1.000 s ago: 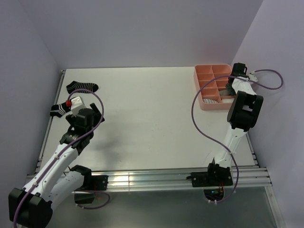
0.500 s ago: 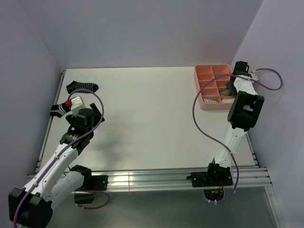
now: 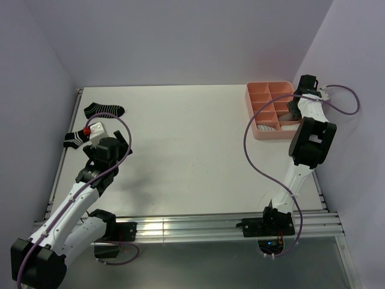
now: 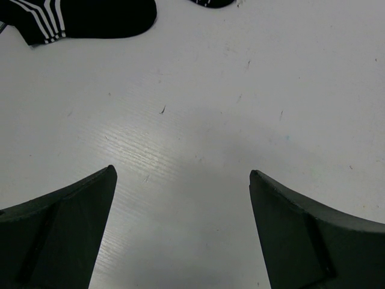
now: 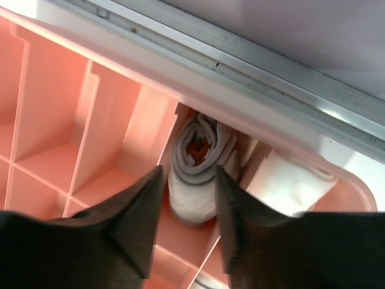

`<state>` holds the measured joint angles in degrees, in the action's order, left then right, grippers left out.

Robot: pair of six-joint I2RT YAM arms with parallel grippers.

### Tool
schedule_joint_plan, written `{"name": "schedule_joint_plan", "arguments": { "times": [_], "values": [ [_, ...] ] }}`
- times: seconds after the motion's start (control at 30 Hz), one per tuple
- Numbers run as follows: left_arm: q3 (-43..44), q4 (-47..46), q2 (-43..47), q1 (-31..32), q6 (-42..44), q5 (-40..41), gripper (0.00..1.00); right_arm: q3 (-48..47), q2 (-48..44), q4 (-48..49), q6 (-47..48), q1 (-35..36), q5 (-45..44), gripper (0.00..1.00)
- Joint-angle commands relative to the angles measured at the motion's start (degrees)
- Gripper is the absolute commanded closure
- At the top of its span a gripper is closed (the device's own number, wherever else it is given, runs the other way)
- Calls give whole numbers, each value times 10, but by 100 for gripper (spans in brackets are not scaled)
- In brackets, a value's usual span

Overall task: Roll the socks
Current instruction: Place the sock in the storage box.

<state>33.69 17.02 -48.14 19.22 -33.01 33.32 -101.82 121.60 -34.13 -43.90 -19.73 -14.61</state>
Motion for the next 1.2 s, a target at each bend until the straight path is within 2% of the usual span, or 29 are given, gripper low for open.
{"name": "schedule_joint_plan", "arguments": {
  "times": [0.0, 0.17, 0.3, 0.47, 0.87, 1.17],
  "values": [
    [-2, -15, 12, 0, 2, 9, 3, -2, -70, 11, -10, -6, -18, 55],
    [-2, -16, 11, 0, 1, 5, 3, 4, -82, 28, -1, -2, -10, 64],
    [-1, -15, 9, 0, 1, 9, 3, 4, -66, 28, -7, -3, -3, 75],
    [-1, -11, 9, 0, 1, 12, 3, 29, -37, 47, -22, -3, -7, 81],
    [-1, -12, 8, 0, 2, 10, 3, 20, 38, 36, -21, -14, -8, 82],
    [-1, -18, 18, 0, 4, 3, 3, 36, -35, 50, 7, -4, -2, 77]
  ]
}}
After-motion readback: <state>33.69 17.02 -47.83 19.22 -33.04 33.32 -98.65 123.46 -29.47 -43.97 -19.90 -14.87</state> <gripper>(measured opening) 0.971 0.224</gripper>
